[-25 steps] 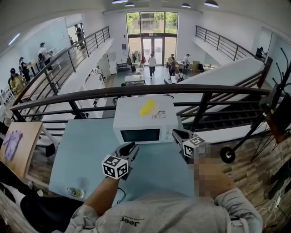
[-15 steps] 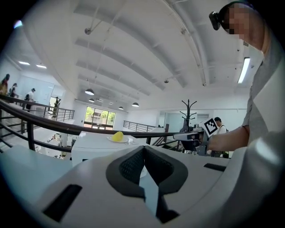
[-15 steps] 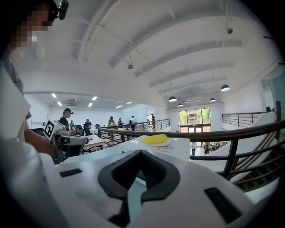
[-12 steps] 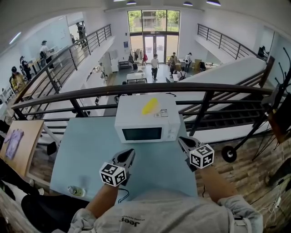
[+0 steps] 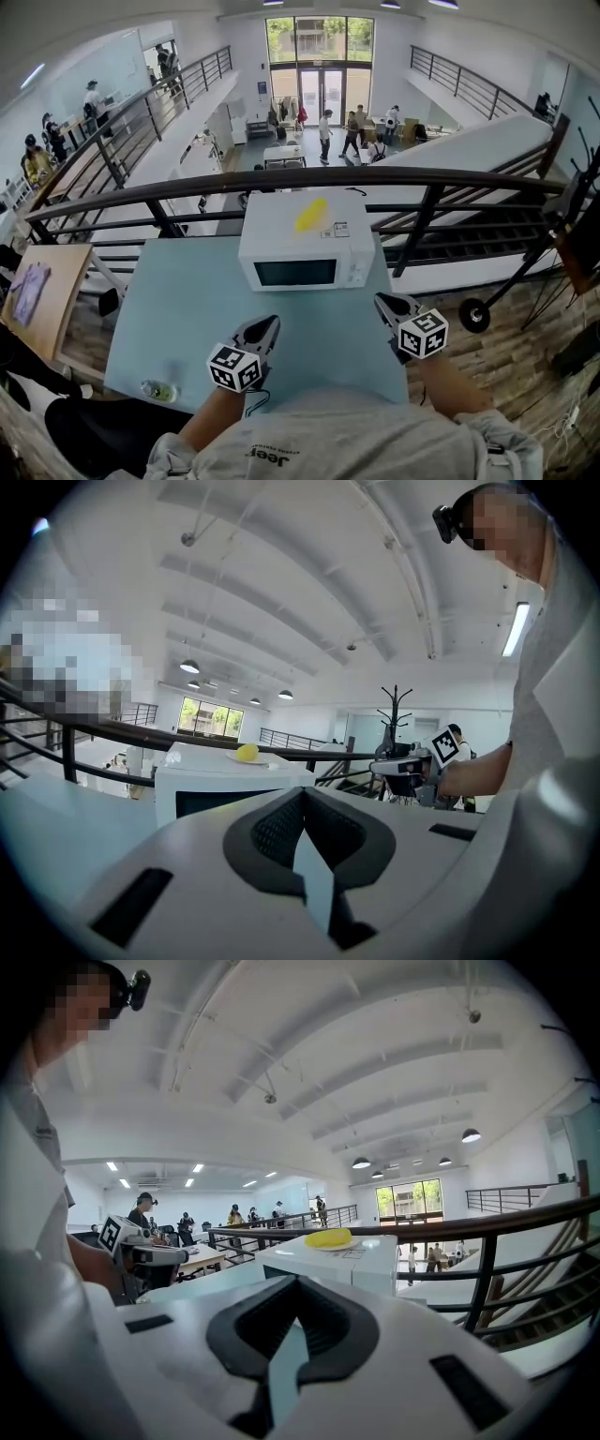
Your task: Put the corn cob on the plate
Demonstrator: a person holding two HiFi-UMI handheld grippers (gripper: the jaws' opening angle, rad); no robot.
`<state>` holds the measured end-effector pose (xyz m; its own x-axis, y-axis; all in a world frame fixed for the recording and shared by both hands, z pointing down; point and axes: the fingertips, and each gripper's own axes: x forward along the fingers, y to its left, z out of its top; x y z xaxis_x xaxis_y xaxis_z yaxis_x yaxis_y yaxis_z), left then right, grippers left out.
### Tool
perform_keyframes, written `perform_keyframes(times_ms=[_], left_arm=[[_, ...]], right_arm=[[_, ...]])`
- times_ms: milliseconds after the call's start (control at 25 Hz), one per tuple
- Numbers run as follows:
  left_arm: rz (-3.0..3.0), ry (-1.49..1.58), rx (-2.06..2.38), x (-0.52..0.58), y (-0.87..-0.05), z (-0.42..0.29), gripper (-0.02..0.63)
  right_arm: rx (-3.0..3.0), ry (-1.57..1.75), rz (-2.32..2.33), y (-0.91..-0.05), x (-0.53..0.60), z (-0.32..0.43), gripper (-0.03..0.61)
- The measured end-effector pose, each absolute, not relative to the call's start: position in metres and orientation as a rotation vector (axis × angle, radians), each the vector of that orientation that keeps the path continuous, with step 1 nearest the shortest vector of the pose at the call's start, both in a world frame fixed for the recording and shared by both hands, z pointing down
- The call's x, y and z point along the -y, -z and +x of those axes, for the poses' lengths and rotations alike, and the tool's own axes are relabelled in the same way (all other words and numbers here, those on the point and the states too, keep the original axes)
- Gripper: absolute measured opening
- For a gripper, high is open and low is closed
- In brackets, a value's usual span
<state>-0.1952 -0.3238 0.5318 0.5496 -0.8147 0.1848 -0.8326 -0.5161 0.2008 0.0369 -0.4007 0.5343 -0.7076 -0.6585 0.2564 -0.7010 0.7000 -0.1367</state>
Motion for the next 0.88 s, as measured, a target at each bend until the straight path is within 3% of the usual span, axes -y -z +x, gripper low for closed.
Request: perform_keyframes(times_ms=[880], left_arm=[[2.518, -0.104, 1.368, 0.3173, -0.5372, -0.1903, 0.017]], right_arm=[[2.718, -0.351, 1.065, -0.5454, 0.393, 0.0379, 0.015]])
